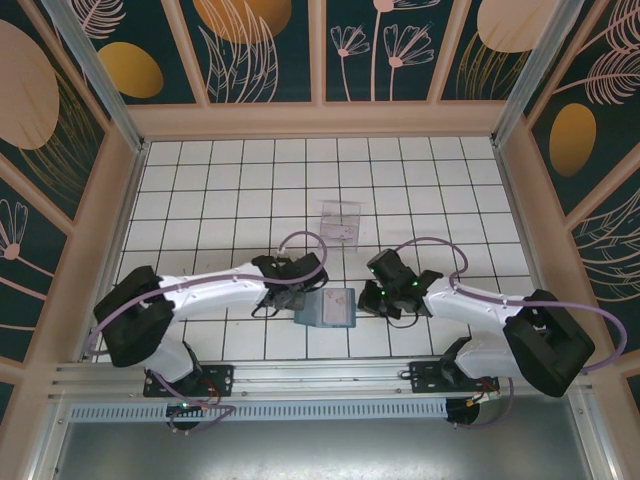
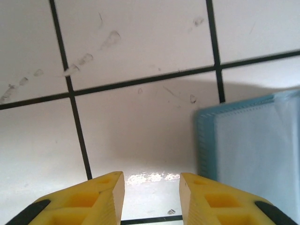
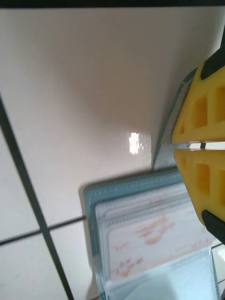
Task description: Take the credit cards out of the card holder
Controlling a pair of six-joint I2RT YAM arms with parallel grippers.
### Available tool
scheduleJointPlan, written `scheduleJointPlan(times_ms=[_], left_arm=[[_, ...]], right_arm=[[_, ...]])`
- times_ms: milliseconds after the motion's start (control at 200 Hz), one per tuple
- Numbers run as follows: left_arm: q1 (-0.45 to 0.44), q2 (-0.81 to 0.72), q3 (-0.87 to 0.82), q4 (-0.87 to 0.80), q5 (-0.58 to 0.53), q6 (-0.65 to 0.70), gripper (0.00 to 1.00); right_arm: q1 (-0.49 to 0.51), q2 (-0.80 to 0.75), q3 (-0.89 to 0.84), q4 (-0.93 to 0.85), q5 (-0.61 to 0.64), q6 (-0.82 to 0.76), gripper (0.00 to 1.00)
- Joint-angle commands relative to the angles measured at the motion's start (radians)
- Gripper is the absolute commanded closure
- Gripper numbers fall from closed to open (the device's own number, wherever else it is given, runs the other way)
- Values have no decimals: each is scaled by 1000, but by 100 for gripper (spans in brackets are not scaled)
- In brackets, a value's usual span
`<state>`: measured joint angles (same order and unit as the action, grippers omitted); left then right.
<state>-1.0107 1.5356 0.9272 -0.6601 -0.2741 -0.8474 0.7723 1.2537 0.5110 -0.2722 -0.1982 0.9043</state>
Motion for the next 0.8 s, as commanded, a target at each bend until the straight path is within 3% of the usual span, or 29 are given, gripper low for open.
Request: scheduleJointPlan(times_ms=[0,385,796], left_arm=[[23,-82,-1,86,67,-4,62],[29,-127,67,253,236,-29,62],[67,-10,-96,524,415,-121,65]], right_arm=[[12,7,60,-55,32,-18,86],[57,86,147,-70,40,-27,77],[82,176,164,-64,43,-37,56]])
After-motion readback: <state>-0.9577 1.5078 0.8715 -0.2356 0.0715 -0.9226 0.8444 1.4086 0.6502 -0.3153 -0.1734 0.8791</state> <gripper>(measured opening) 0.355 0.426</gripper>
